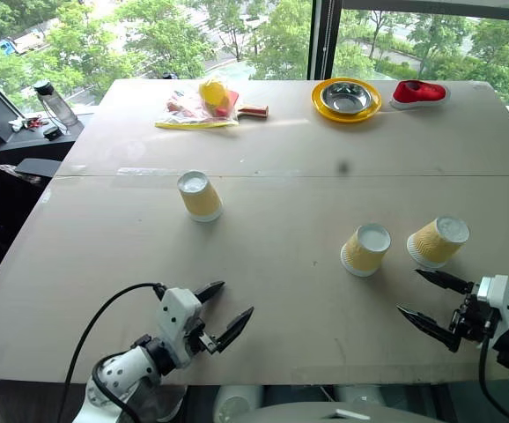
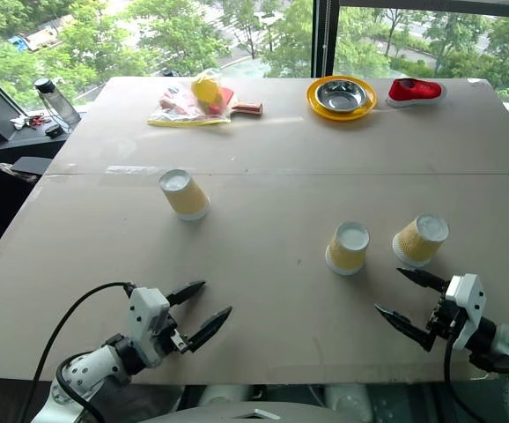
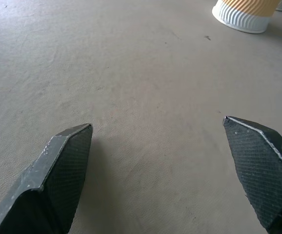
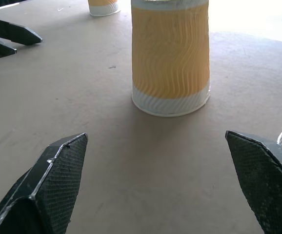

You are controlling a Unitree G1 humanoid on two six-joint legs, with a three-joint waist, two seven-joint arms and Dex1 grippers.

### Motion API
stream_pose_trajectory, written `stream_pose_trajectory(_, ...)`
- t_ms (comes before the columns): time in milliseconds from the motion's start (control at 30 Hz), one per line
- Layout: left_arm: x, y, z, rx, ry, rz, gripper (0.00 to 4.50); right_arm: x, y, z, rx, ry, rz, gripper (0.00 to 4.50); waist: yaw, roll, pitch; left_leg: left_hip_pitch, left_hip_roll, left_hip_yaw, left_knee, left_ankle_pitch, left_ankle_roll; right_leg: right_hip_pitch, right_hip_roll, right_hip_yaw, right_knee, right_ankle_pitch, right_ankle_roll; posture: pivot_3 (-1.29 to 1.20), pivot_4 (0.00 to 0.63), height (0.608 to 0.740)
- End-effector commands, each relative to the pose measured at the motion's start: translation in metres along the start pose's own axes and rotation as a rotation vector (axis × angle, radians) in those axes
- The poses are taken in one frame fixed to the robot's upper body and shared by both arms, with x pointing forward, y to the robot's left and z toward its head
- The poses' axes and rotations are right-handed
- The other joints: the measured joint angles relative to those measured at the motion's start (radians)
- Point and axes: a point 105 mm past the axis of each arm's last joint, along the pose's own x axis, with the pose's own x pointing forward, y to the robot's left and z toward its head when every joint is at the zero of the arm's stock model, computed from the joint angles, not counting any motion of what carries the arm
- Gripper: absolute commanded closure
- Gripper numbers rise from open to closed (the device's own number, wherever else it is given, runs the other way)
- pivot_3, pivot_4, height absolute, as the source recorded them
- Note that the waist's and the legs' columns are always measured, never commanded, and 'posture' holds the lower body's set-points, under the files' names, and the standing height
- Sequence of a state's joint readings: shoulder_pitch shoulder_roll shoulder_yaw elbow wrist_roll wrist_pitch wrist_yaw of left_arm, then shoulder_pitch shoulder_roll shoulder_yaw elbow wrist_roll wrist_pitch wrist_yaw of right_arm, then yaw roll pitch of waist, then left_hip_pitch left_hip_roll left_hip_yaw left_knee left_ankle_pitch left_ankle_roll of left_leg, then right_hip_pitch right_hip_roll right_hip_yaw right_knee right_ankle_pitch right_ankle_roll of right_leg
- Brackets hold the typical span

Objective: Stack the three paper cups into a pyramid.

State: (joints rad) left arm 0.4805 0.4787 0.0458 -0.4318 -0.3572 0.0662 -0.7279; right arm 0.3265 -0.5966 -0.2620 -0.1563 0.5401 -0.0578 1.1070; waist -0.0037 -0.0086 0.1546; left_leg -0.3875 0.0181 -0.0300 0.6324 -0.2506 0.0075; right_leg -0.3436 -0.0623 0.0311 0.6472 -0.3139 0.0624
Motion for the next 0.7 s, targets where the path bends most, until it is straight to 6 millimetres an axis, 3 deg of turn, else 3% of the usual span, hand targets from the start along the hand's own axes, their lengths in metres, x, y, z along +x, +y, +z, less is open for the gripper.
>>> stream_pose_trajectory(33, 0.005, 0.005, 0.024, 0.056, -0.072, -0.032, 0.11, 0.019, -0.003, 0.017, -0.077, -0.022, -0.019, 0.00, 0.000, 0.000, 0.000, 0.000, 0.000, 0.000, 0.000, 0.000, 0.000, 0.000, 0.000, 0.000, 0.000, 0.000, 0.000, 0.00, 0.150, 0.740)
stream_pose_trajectory(267, 0.021, -0.005, 0.058, 0.182, -0.123, -0.237, 0.11, 0.049, -0.007, 0.038, -0.093, -0.097, -0.035, 0.00, -0.001, 0.000, 0.000, 0.000, -0.001, -0.001, 0.001, 0.000, 0.000, 0.000, 0.001, -0.004, 0.003, 0.000, 0.000, 0.00, 0.150, 0.740)
stream_pose_trajectory(500, 0.027, -0.017, 0.108, 0.193, -0.218, -0.507, 0.11, 0.073, -0.005, 0.046, -0.064, -0.146, -0.022, 0.00, -0.006, 0.000, 0.000, -0.002, -0.001, -0.004, 0.003, 0.000, 0.000, -0.002, 0.002, -0.007, 0.008, 0.000, 0.001, 0.00, 0.150, 0.740)
stream_pose_trajectory(700, 0.028, -0.020, 0.113, 0.163, -0.201, -0.606, 0.11, 0.079, -0.006, 0.045, -0.039, -0.162, -0.022, 0.00, -0.010, 0.001, 0.001, -0.001, -0.001, -0.003, 0.003, 0.000, 0.000, -0.002, 0.004, -0.006, 0.009, 0.000, 0.001, 0.00, 0.150, 0.740)
